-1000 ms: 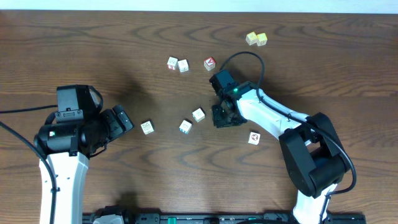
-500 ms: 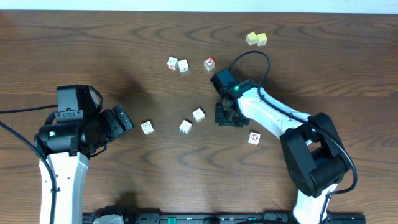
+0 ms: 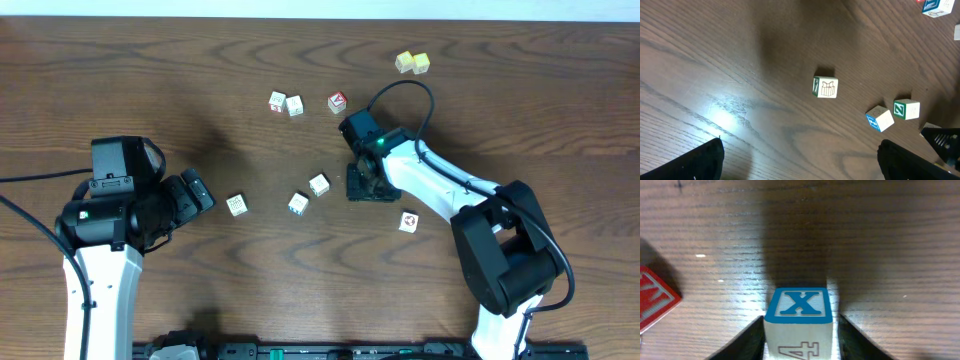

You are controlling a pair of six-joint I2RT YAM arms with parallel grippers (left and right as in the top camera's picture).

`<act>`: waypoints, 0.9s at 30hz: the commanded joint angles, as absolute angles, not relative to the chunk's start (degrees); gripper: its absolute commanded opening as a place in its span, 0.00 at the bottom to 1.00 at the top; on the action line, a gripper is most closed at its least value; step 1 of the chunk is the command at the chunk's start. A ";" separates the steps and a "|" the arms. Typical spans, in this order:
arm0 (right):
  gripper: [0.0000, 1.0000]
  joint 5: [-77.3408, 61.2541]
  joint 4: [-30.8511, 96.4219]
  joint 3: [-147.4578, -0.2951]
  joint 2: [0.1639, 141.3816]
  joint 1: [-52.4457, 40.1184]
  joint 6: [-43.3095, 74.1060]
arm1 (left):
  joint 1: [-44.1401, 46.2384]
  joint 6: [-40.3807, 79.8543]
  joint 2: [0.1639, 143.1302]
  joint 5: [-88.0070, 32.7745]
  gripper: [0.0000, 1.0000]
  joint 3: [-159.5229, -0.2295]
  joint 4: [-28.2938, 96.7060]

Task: Lift 5 blocks
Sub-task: 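Carry the blue-X block rightward and set it on the table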

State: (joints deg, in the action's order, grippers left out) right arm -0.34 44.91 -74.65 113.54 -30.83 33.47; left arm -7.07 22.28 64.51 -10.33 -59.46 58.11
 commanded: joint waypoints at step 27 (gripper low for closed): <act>0.96 -5.52 59.13 -61.67 98.89 -26.92 29.12 | -7.31 20.47 64.75 -9.78 0.98 -60.07 58.22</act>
